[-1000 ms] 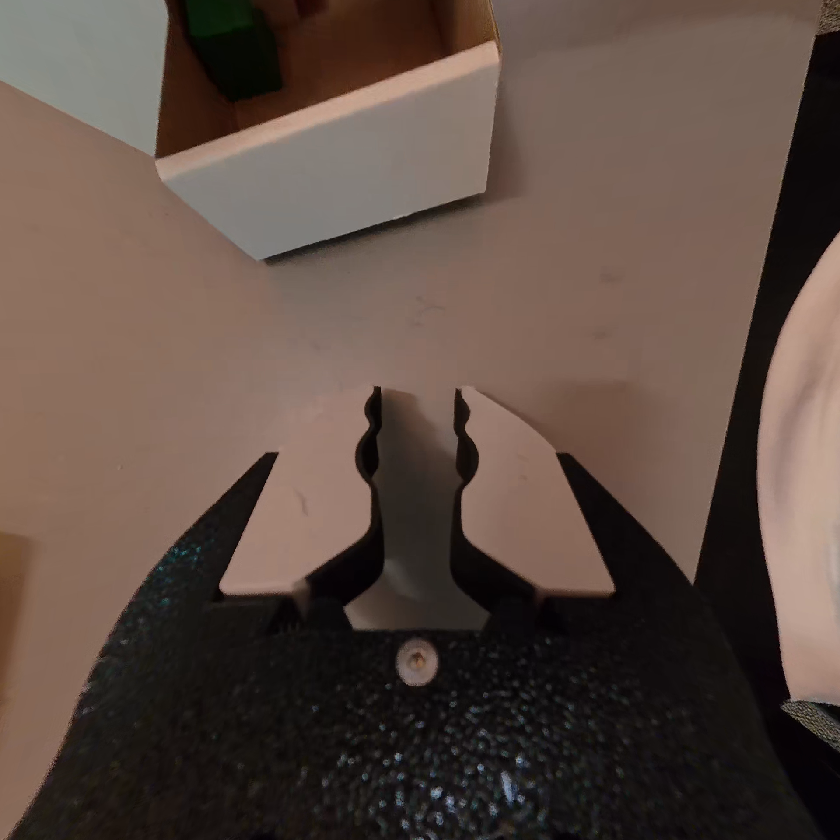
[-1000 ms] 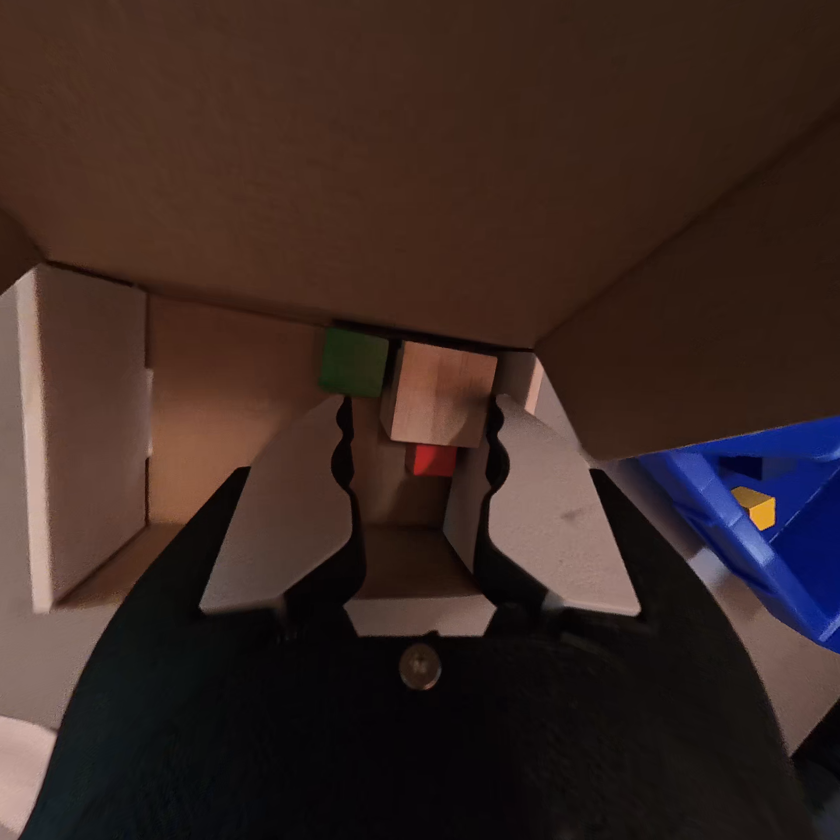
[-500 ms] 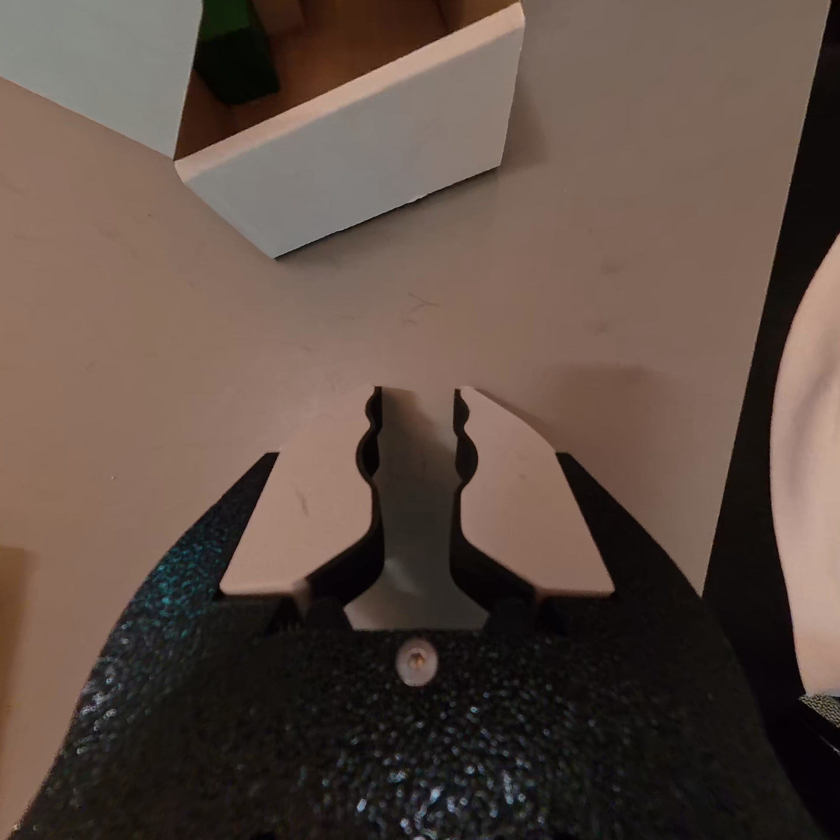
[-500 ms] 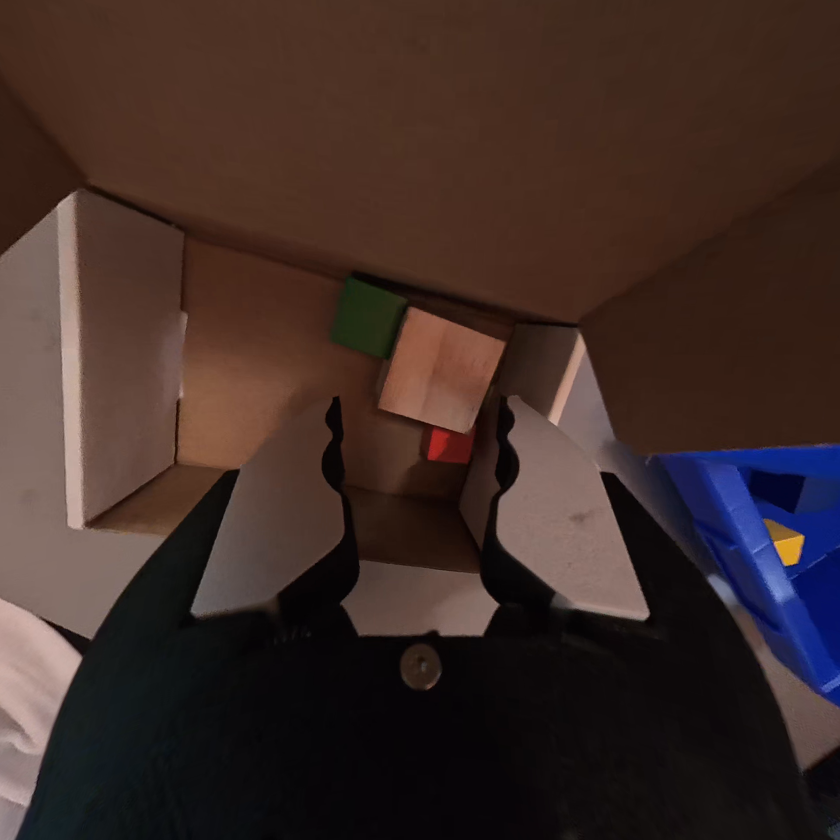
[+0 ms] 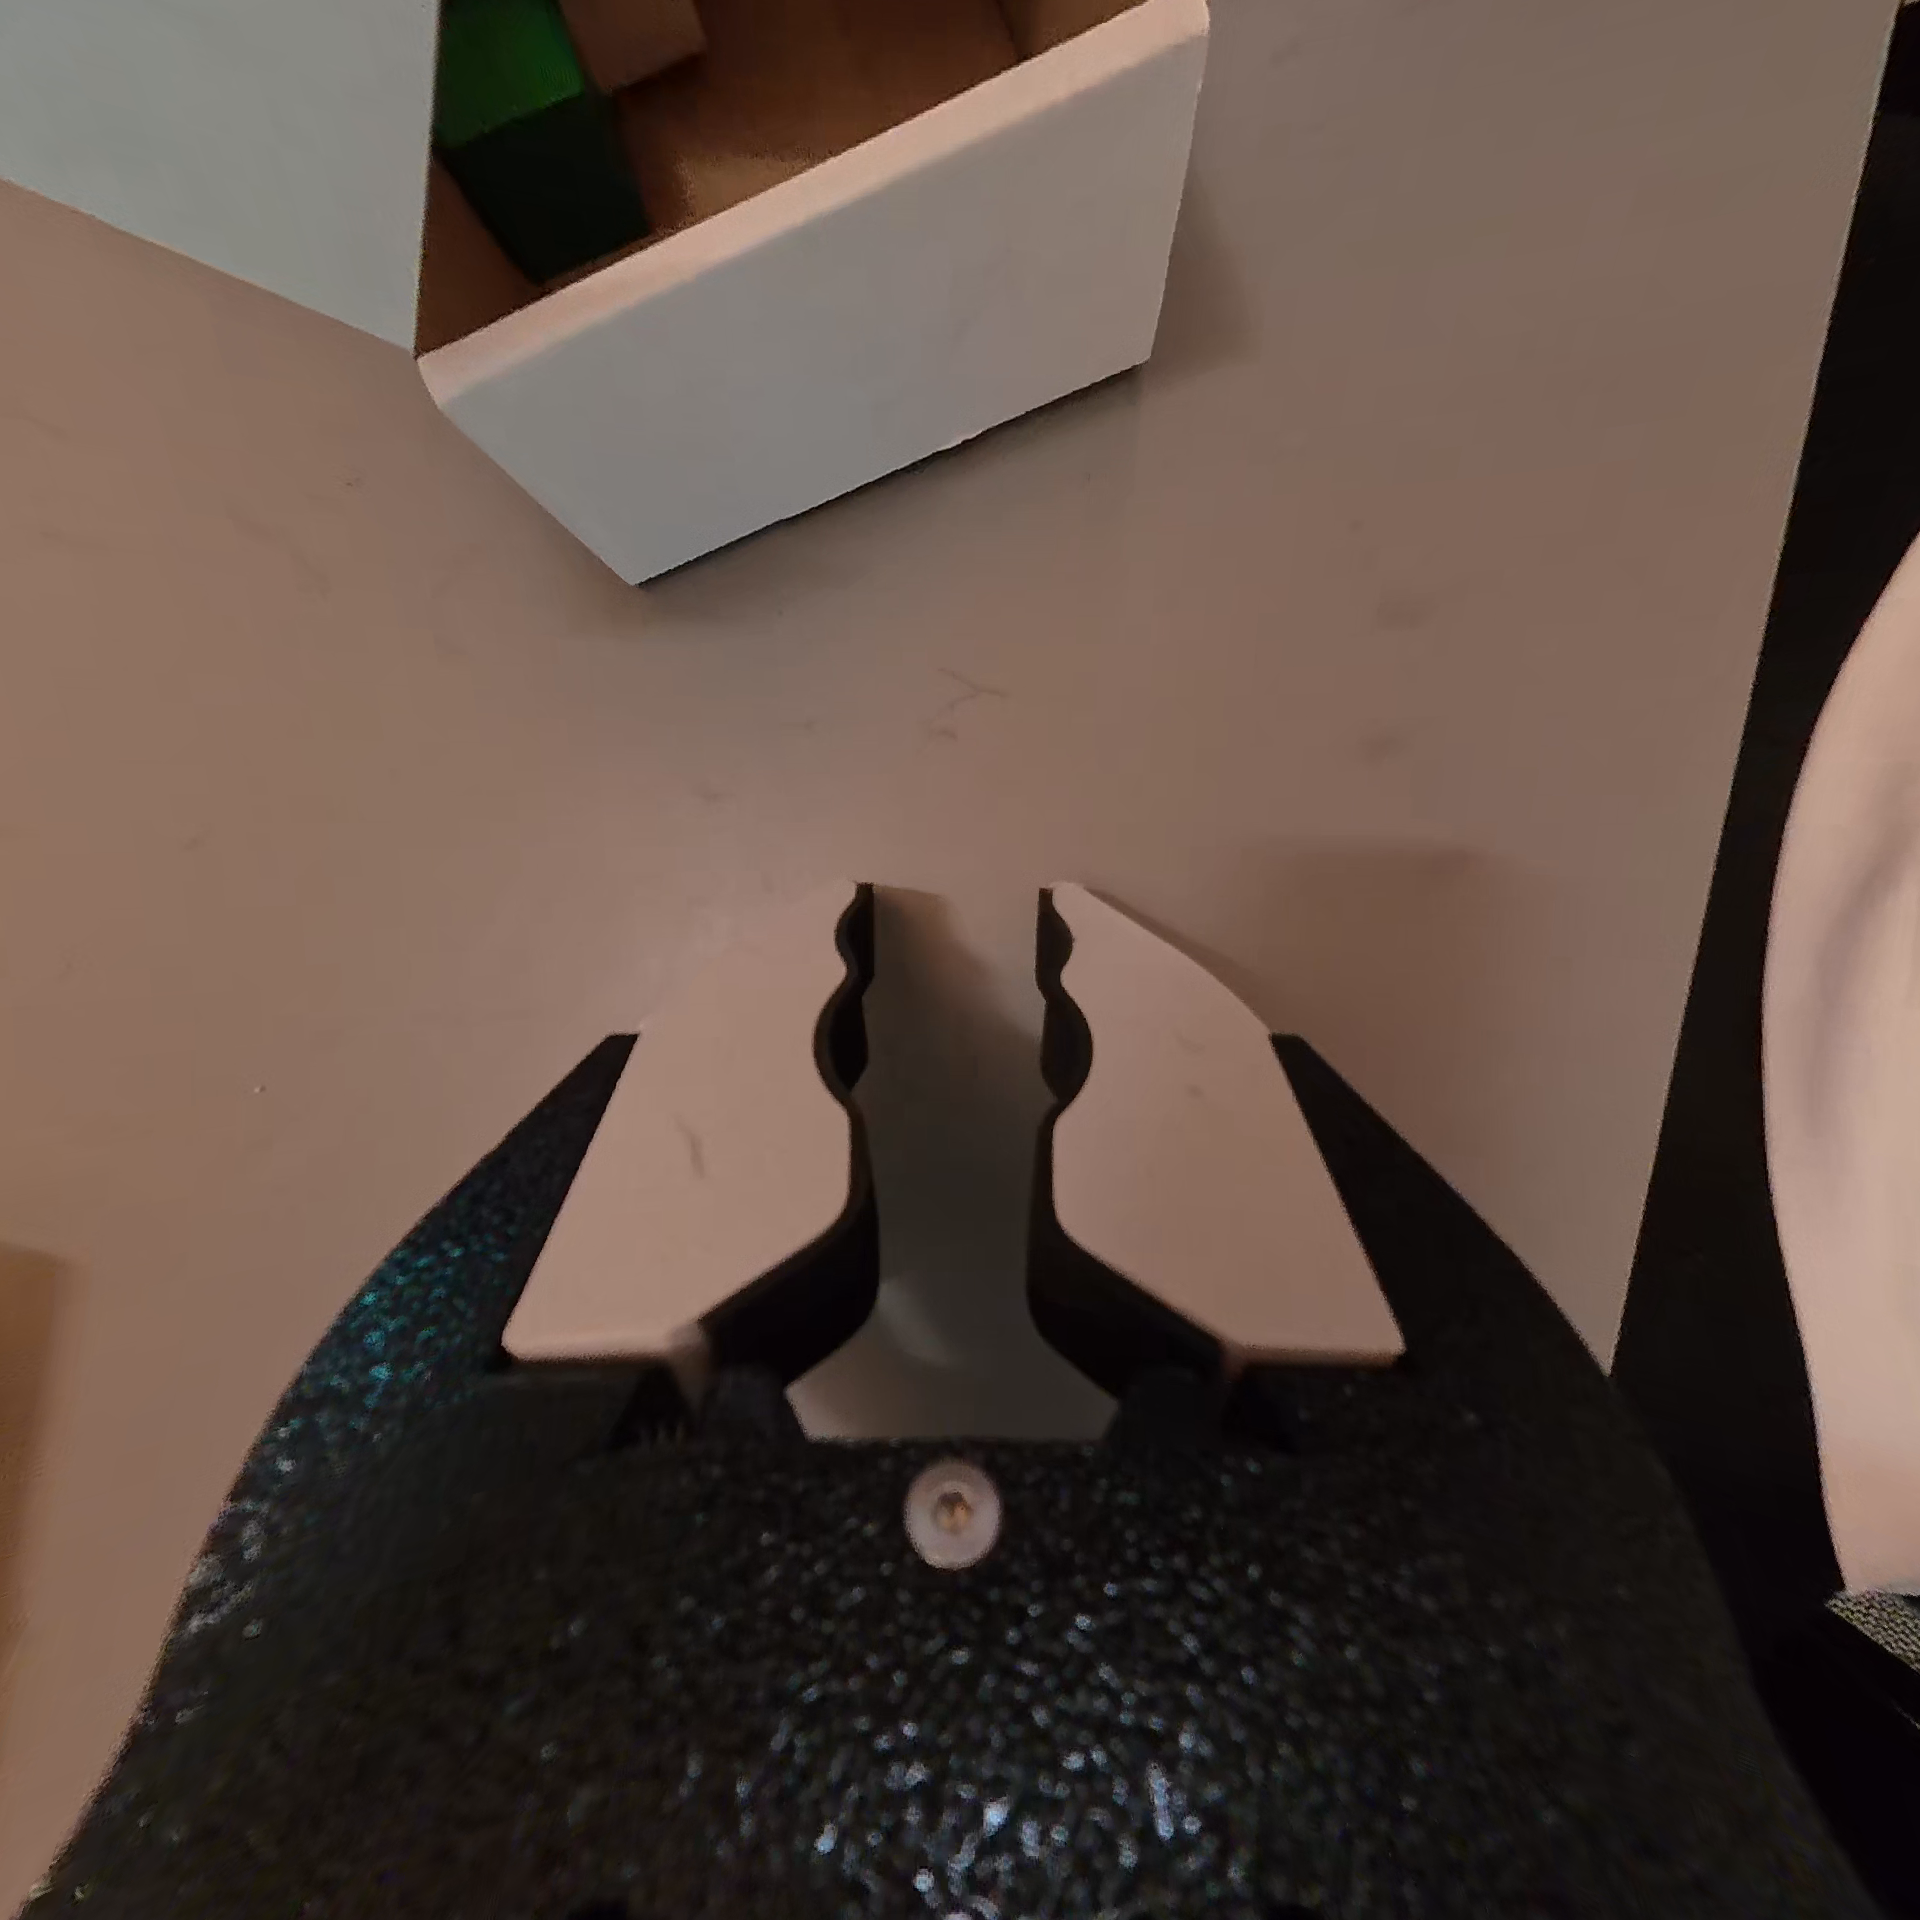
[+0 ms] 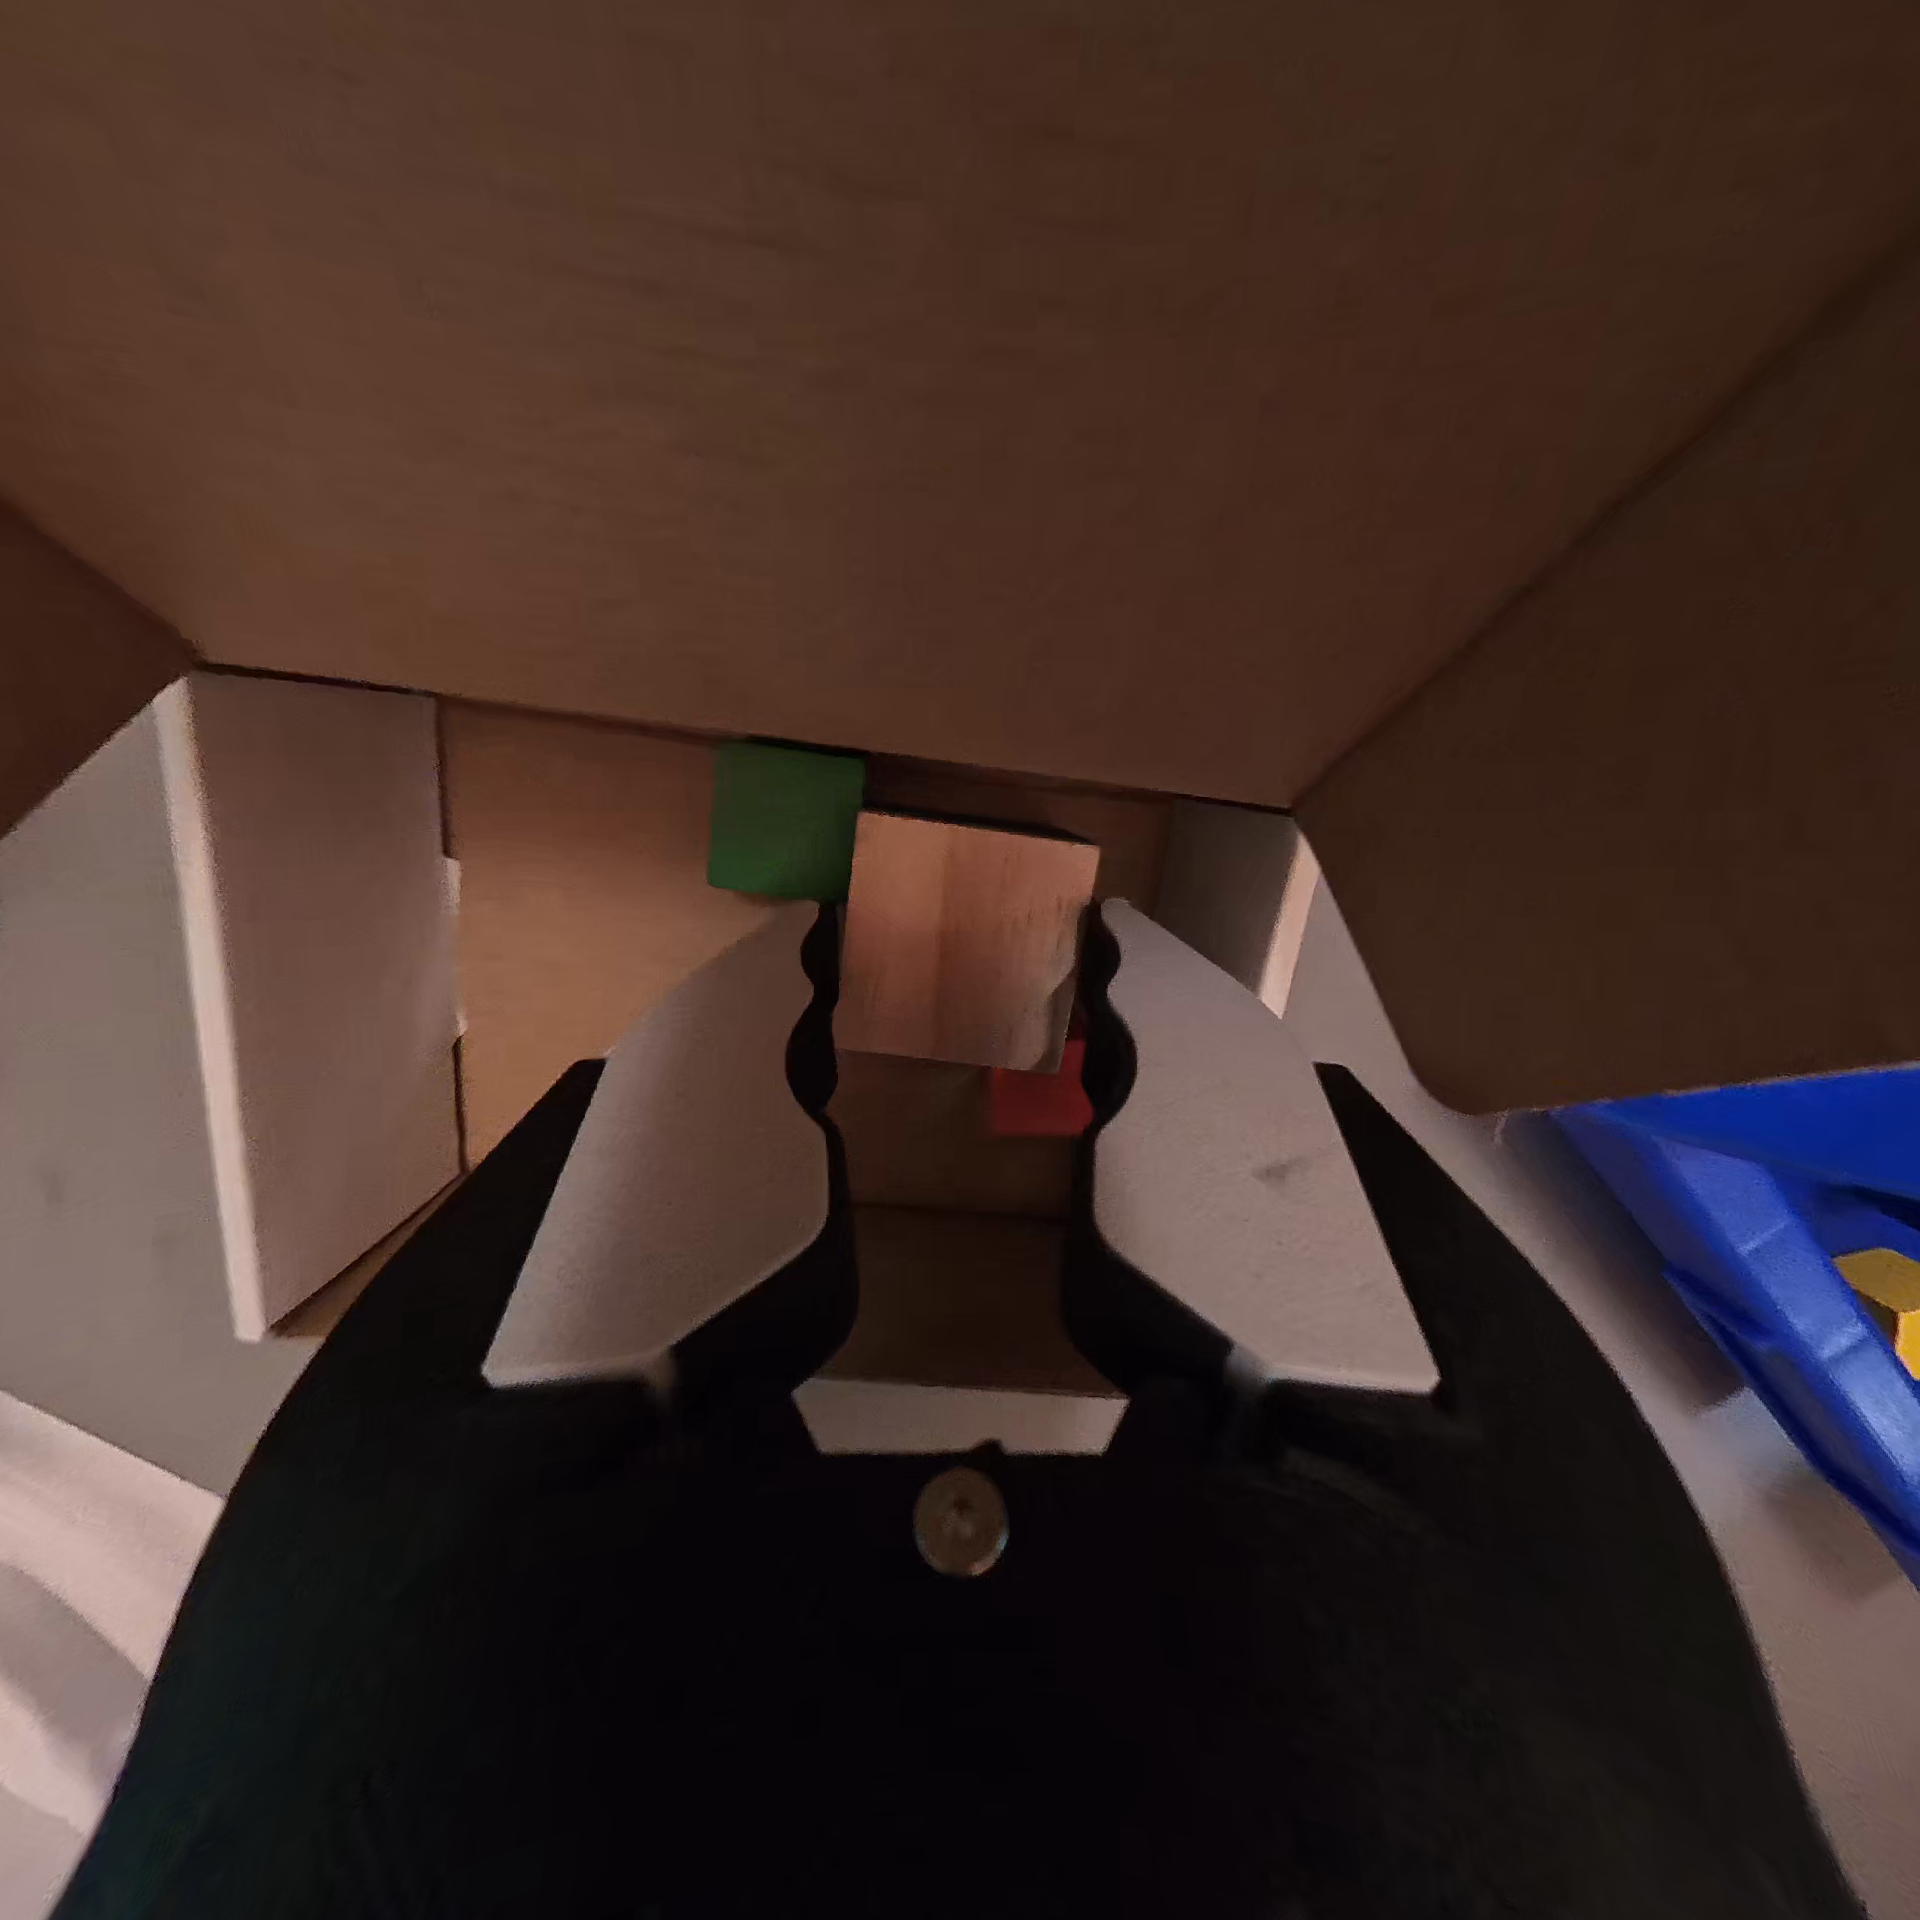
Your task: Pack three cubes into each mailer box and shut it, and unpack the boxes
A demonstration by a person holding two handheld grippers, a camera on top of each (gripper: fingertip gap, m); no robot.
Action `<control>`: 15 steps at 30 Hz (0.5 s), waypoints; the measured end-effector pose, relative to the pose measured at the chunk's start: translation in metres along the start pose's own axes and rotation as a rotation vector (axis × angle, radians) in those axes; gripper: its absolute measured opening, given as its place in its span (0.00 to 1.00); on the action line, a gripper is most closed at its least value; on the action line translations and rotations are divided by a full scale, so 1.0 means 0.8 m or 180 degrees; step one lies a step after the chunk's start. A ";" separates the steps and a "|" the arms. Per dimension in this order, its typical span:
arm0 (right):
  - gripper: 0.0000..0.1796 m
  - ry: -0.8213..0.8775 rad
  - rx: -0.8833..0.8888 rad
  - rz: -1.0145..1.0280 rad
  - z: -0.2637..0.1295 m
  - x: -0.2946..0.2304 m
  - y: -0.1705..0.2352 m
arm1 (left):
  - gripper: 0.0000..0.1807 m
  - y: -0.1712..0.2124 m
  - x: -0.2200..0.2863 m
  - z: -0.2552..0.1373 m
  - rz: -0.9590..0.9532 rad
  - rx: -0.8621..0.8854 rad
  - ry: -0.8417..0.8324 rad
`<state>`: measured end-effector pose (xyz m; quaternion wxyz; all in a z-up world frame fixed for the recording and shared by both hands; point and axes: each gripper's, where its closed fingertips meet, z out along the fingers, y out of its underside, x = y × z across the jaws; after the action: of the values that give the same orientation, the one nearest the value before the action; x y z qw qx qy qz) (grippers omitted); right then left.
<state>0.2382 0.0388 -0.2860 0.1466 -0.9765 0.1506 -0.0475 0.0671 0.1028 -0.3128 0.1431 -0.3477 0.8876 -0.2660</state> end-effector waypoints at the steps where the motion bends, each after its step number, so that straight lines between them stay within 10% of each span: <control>1: 0.25 -0.0010 0.0051 -0.0028 -0.004 -0.002 -0.001 | 0.16 0.001 -0.001 0.000 -0.0004 0.0002 -0.0002; 9: 0.25 -0.0216 0.0532 -0.0422 -0.102 -0.011 -0.004 | 0.16 0.005 -0.006 -0.003 -0.0038 0.0000 -0.0046; 15: 0.25 0.0434 0.0626 0.0109 -0.160 0.118 0.014 | 0.16 0.005 -0.007 -0.003 -0.0022 -0.0009 -0.0060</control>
<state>0.3075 -0.0355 -0.1632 0.2318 -0.9492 0.1715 -0.1258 0.0677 0.1102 -0.3126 0.1501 -0.3534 0.8854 -0.2619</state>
